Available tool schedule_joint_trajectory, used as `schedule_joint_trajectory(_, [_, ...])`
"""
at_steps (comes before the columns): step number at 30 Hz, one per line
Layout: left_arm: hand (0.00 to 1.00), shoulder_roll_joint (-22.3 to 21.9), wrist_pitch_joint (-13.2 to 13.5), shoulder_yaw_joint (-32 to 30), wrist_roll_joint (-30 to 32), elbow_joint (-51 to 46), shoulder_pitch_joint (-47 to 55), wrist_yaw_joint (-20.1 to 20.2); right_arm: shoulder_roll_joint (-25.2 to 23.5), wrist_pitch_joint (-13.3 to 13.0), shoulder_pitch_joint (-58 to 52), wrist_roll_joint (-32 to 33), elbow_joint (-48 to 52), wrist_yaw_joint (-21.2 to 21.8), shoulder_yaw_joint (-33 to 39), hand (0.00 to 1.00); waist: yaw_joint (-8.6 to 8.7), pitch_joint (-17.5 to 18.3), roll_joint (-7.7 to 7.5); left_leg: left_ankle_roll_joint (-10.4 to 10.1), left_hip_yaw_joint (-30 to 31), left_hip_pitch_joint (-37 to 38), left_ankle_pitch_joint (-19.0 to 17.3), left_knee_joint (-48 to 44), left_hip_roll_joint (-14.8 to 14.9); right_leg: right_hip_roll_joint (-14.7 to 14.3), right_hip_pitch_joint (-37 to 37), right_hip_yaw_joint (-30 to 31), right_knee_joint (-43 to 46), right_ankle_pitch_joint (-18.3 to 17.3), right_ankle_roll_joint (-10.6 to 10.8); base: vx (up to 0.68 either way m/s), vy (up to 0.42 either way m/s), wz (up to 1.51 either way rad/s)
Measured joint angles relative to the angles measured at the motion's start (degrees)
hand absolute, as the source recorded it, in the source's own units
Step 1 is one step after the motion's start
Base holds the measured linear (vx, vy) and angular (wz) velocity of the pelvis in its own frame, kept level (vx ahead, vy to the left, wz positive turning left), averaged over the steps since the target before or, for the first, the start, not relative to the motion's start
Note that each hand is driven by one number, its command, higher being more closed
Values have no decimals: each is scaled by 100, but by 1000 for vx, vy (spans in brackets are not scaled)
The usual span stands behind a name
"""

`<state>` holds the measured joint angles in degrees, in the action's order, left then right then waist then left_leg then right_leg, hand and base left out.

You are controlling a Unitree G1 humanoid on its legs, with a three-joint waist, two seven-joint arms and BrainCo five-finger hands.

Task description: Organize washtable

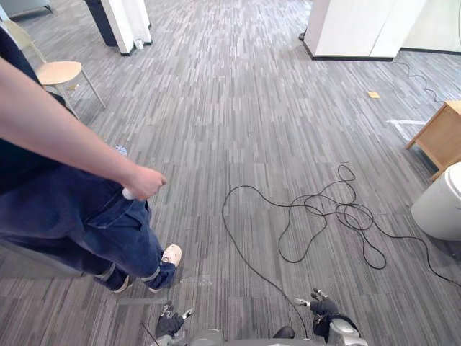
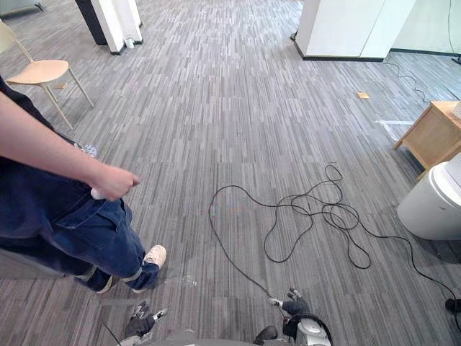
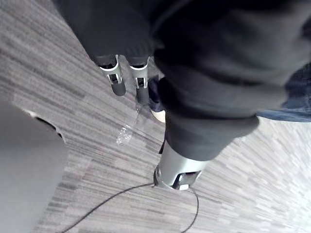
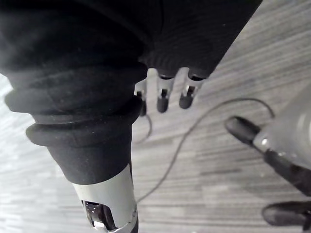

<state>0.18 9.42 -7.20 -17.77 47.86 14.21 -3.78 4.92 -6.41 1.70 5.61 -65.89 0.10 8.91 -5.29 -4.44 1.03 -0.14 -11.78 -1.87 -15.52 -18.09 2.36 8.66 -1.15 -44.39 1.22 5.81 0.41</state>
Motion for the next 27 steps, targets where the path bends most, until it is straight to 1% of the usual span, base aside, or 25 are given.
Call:
schedule_joint_trajectory(1, [0,24,-4,-57,-1,99,-50,10,-12,21,-100,-77,-66,-9,141,0,-14,7,-16,8,24,45,5,27,-105,12,94,35,-181,144,40,20,239,-1])
schedule_joint_trajectory(2, [0,31,-4,-137,-1,238,-76,28,-27,32,-140,-120,-72,-13,227,0,-3,13,-19,11,23,145,7,102,-182,48,180,57,-284,213,115,38,280,-7])
schedule_joint_trajectory(3, [0,56,-3,-222,-1,436,-76,66,-75,39,-232,-148,-73,-9,353,0,0,15,-24,29,7,329,18,254,-278,81,302,130,-385,268,179,45,233,-13])
schedule_joint_trajectory(4, [0,83,-4,-263,-3,543,-70,97,-126,41,-295,-171,-73,-8,446,0,5,23,-37,30,-21,402,18,312,-317,95,347,202,-425,286,201,45,216,-28])
schedule_joint_trajectory(6, [0,156,-20,-485,1,903,-52,118,-248,61,-382,-173,-72,-3,659,0,0,91,-103,30,-96,516,18,438,-435,147,397,372,-539,342,282,40,180,-30])
schedule_joint_trajectory(8, [0,232,-29,-495,8,1076,-52,119,-293,75,-424,-169,-77,3,725,0,17,128,-160,30,-109,591,18,462,-501,170,399,477,-597,367,294,80,133,-14])
schedule_joint_trajectory(9, [0,225,-47,-618,0,1125,-56,126,-326,83,-446,-166,-86,9,812,0,38,157,-200,29,-125,567,19,295,-550,206,458,515,-662,458,218,100,122,-7])
schedule_joint_trajectory(10, [0,221,-45,-676,-9,1132,-52,130,-351,100,-441,-146,-86,7,841,0,8,144,-240,6,-122,461,31,-15,-625,338,508,510,-666,514,149,40,189,0])
schedule_joint_trajectory(11, [0,311,3,-840,-82,1116,-107,180,-466,137,-369,-40,-182,7,938,0,-36,24,-624,78,-2,-37,-73,-839,-805,823,581,544,-630,575,194,-25,147,14])
schedule_joint_trajectory(12, [0,356,19,-868,-84,1129,-66,185,-484,177,-342,83,-315,13,969,0,-22,94,-565,266,147,76,185,483,-514,787,640,530,-605,589,240,-56,148,20])
schedule_joint_trajectory(13, [0,335,27,-858,-95,1123,-22,168,-425,183,-395,128,-280,22,1016,0,44,100,-419,381,73,175,485,774,-383,713,678,555,-602,566,282,-33,86,-15])
schedule_joint_trajectory(14, [0,324,-14,-854,-160,1238,103,119,-396,179,-322,243,-252,25,1016,0,-41,115,-516,330,-41,380,618,947,-531,840,741,708,-558,540,383,10,137,-21])
schedule_joint_trajectory(15, [0,338,-14,-897,-228,1333,141,122,-456,160,-315,318,-206,23,1021,0,-26,146,-479,330,-42,391,617,958,-529,797,752,701,-507,543,387,75,127,-26])
schedule_joint_trajectory(16, [0,367,-12,-886,-238,1346,138,123,-568,152,-288,355,-199,26,1025,0,-19,155,-505,330,-40,493,617,1011,-513,706,776,704,-464,551,401,77,72,5])
schedule_joint_trajectory(17, [0,499,-7,-607,-253,1399,71,118,-645,150,-211,399,-198,132,638,0,-21,-26,-541,280,54,1053,1232,2338,-700,635,787,645,-554,316,612,53,17,1])
schedule_joint_trajectory(22, [0,499,-7,-604,-253,1376,71,117,-642,150,-188,400,-194,131,625,0,-21,-27,-540,280,53,1048,1232,2338,-698,634,787,645,-555,316,612,0,0,0])
schedule_joint_trajectory(24, [0,500,-2,-544,-252,1313,81,110,-580,148,-157,407,-180,128,343,0,-21,-39,-521,280,47,1040,1232,2337,-695,632,783,652,-556,315,612,0,0,0])
schedule_joint_trajectory(27, [0,505,38,-370,-252,1164,111,100,-501,122,-148,481,-92,128,160,0,-24,-64,-481,280,41,1041,1232,2337,-692,627,782,660,-556,315,612,0,0,0])
